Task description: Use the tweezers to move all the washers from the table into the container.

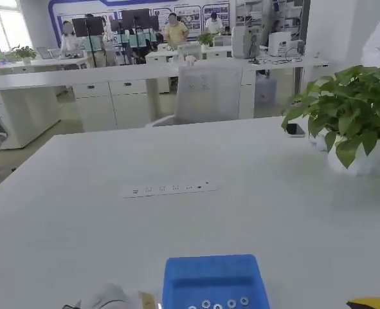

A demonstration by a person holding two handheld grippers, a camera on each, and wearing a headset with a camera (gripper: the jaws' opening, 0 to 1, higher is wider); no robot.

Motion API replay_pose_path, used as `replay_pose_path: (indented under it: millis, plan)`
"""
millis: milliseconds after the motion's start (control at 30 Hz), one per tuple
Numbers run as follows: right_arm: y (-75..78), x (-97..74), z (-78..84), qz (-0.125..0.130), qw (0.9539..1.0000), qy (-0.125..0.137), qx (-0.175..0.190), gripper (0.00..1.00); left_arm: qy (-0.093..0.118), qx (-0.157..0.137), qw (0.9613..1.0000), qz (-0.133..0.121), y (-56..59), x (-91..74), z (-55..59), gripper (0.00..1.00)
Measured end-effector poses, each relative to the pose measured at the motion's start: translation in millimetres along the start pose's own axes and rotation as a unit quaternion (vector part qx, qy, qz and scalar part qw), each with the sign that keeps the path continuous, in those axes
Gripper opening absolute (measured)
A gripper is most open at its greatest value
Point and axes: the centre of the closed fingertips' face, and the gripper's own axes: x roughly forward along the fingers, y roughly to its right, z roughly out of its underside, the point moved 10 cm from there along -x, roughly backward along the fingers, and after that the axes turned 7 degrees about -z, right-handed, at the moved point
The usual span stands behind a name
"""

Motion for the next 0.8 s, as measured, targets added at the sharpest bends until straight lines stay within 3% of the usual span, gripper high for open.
replay_pose_path:
  millis: [233,533,633,733,800]
  plan:
    - [3.7,-0.6,-1.6,0.004,0.9998,0.019,0.003,0.45,0.042,-0.038,0.9979,-0.032,3.4,-13.8,4.5,0.00]
    - [7.0,-1.0,-1.4,0.006,0.9998,0.021,-0.002,0.46,0.079,-0.087,0.9902,-0.075,9.2,-29.1,15.8,0.00]
    - [5.9,0.5,-1.6,-0.005,0.9998,0.021,-0.003,0.46,0.097,-0.113,0.9840,-0.097,12.4,-31.0,18.3,0.00]
    - [4.6,-0.7,-3.0,-0.013,0.9994,0.032,0.002,0.47,0.124,-0.141,0.9746,-0.122,19.2,-33.2,21.0,0.00]
    - [4.7,-2.2,-3.6,-0.014,0.9993,0.035,0.001,0.47,0.136,-0.143,0.9715,-0.132,21.6,-35.6,21.1,0.02]
